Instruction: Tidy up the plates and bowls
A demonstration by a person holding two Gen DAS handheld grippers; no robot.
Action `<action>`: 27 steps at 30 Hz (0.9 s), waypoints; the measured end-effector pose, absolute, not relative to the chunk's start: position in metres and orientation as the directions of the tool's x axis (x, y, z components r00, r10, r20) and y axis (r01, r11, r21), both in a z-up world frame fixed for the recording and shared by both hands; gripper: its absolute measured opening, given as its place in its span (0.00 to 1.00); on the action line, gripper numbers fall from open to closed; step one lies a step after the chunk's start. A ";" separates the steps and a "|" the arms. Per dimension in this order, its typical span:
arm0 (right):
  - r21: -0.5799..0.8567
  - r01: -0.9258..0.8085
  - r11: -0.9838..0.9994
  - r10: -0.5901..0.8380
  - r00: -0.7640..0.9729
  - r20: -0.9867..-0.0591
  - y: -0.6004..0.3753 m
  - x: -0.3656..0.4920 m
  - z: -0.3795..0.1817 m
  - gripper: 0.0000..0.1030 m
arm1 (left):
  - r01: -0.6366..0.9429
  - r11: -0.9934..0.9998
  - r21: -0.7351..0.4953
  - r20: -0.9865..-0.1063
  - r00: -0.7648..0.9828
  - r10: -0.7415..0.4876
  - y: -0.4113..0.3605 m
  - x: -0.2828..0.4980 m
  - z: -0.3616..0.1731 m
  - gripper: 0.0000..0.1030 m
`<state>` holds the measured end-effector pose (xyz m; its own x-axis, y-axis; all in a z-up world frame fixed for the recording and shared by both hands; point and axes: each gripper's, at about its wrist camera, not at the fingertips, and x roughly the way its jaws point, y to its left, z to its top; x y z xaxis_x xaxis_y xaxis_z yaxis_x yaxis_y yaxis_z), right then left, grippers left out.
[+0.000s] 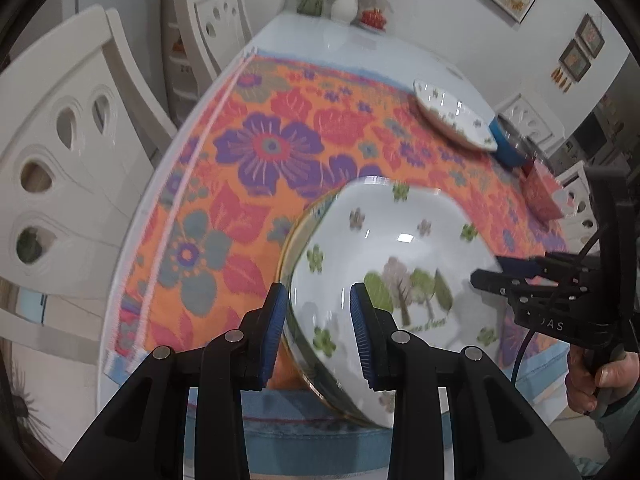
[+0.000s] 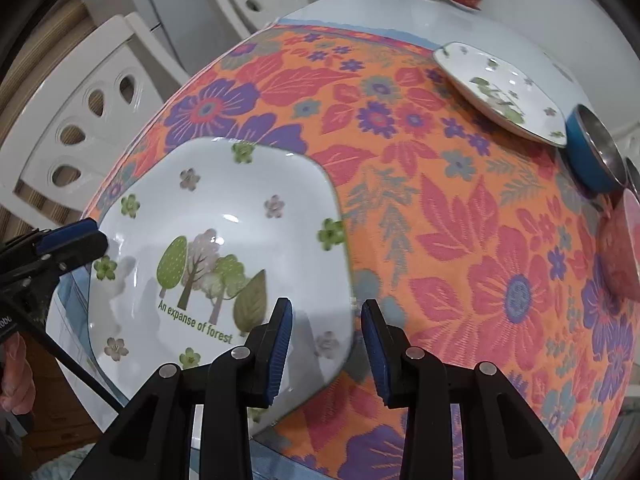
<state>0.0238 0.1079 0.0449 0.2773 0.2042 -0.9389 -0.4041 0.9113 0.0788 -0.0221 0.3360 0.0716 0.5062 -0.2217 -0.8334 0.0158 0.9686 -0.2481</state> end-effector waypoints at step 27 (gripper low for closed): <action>0.307 -0.087 0.948 0.296 0.600 -0.743 -0.026 0.059 0.195 0.57 | 0.418 0.893 -0.165 -0.553 0.711 -0.435 0.217 0.103 0.227 0.68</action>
